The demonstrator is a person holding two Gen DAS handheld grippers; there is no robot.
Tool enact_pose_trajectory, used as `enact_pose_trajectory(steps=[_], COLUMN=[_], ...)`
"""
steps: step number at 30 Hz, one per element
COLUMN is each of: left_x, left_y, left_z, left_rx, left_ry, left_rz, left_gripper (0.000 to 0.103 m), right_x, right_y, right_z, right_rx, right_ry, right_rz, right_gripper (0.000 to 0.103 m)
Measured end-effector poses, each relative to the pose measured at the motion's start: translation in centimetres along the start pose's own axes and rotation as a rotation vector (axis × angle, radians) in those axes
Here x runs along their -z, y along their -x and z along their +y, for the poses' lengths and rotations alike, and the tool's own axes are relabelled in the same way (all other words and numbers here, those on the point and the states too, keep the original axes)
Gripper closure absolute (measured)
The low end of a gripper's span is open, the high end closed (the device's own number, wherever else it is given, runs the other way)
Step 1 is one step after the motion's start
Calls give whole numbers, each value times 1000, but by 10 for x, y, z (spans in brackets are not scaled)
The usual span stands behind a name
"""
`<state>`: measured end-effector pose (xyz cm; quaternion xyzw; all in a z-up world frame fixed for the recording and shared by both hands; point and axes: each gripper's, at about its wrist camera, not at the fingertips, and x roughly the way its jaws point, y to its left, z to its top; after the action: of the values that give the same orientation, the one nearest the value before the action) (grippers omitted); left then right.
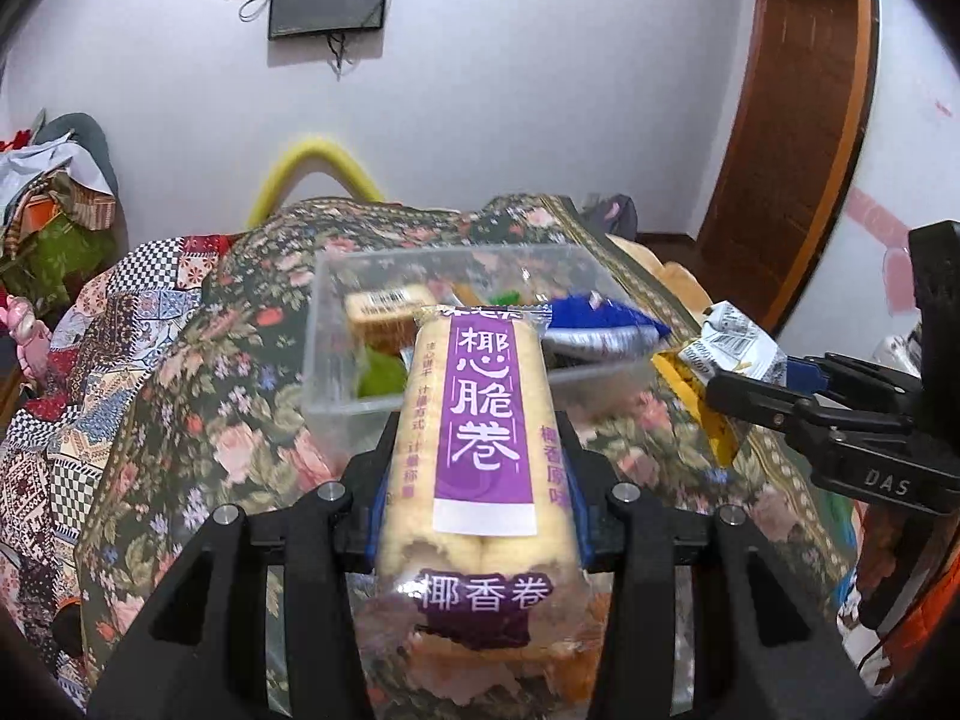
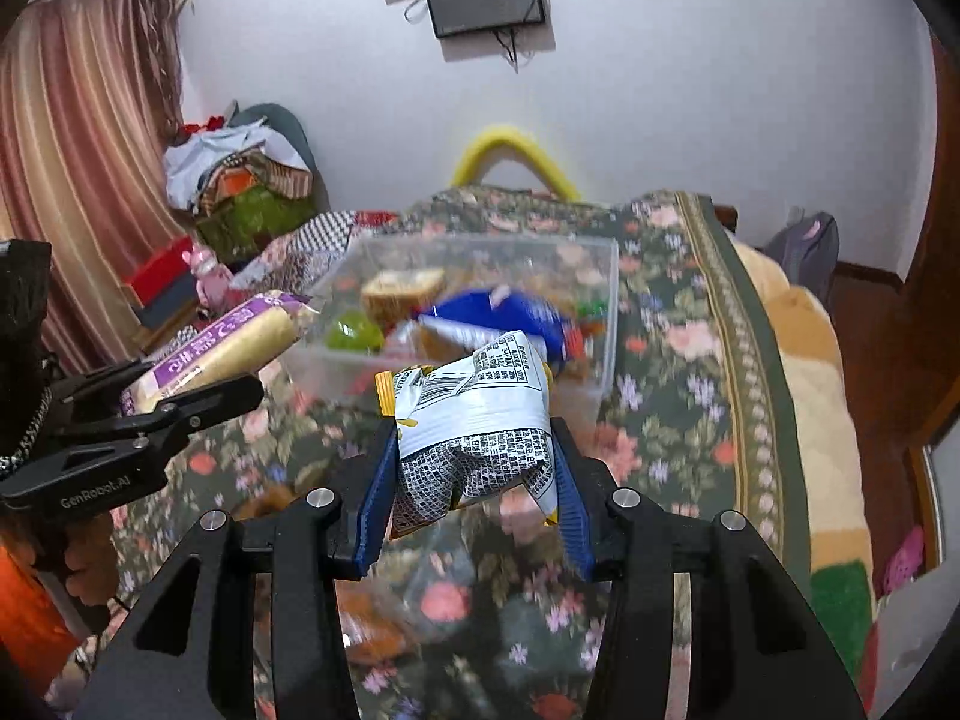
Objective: Organize snacks
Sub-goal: 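Lower the wafer roll and silver snack bag into the clear box, open both tools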
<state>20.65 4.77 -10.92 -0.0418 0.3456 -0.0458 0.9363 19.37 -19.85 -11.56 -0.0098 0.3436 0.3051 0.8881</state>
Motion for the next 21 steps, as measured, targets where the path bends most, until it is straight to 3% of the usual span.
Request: enact_pose_trajectory(steps=[10, 21], left_x=[-29, -55], left_y=[-36, -99], left_z=[26, 45], left_rx=[-29, -45], left_ry=[65, 112], left_rz=[6, 71], left_gripper=[58, 58], right_x=[-38, -64], right_y=[-11, -64], right_z=[12, 9], right_rx=[-20, -37], right_ry=[43, 23], right_rz=[-71, -29], right_gripper=[59, 59])
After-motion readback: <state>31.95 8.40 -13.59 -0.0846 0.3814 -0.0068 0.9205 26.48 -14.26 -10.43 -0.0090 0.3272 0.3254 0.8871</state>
